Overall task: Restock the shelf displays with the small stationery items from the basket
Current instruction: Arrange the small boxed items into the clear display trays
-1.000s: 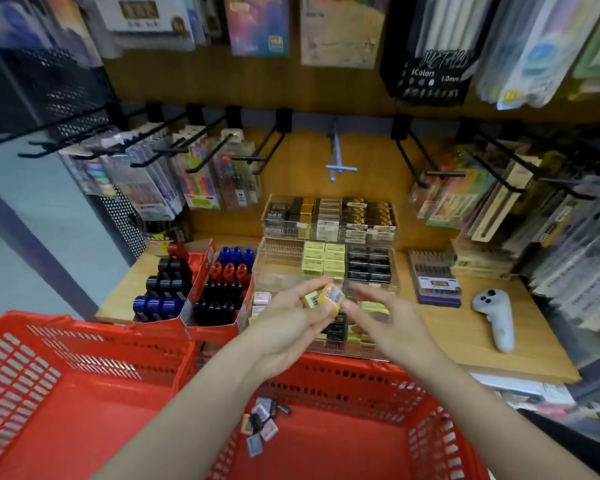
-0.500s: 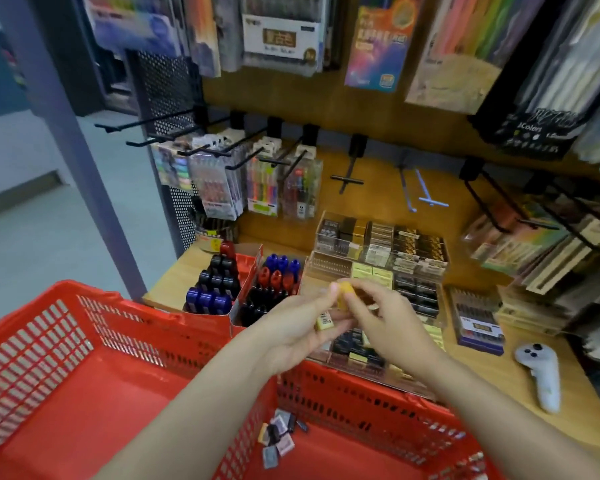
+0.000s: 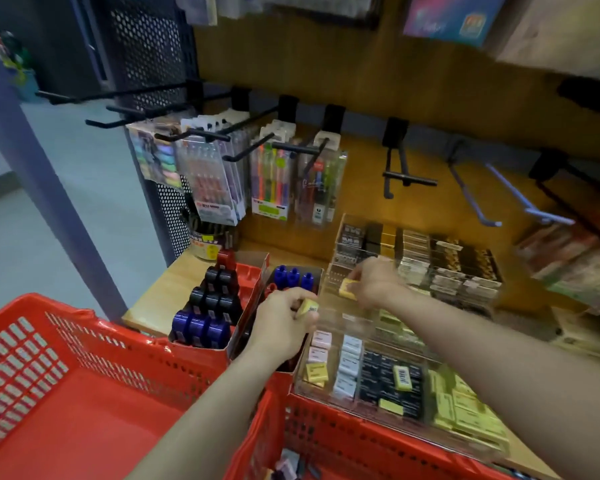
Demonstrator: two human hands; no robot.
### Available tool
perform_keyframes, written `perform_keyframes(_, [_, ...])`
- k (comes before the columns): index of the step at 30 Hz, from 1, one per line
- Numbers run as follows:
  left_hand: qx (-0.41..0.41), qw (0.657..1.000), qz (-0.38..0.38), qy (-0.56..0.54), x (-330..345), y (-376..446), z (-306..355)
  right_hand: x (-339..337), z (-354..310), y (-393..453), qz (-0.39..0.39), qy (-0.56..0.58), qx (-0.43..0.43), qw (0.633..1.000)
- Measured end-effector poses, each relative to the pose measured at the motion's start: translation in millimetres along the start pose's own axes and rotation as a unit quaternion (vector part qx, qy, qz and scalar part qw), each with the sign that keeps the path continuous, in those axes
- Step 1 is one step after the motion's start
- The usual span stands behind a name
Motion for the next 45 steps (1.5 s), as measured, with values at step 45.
perform_keyframes(45, [0.04, 0.998, -0.056, 0.002, 183.0, -68.6, 43.9, -6.6, 246.9, -183.8, 0.154, 0.296, 0.041, 0.942])
Point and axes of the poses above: each hand's wrist, its own y-axis towards the middle knuckle, its own x-axis out of the palm, z = x × y, the point moved 10 cm from there along y, towards the middle knuckle, and after that the axes turned 1 degree about -z, right-handed, at the moved point
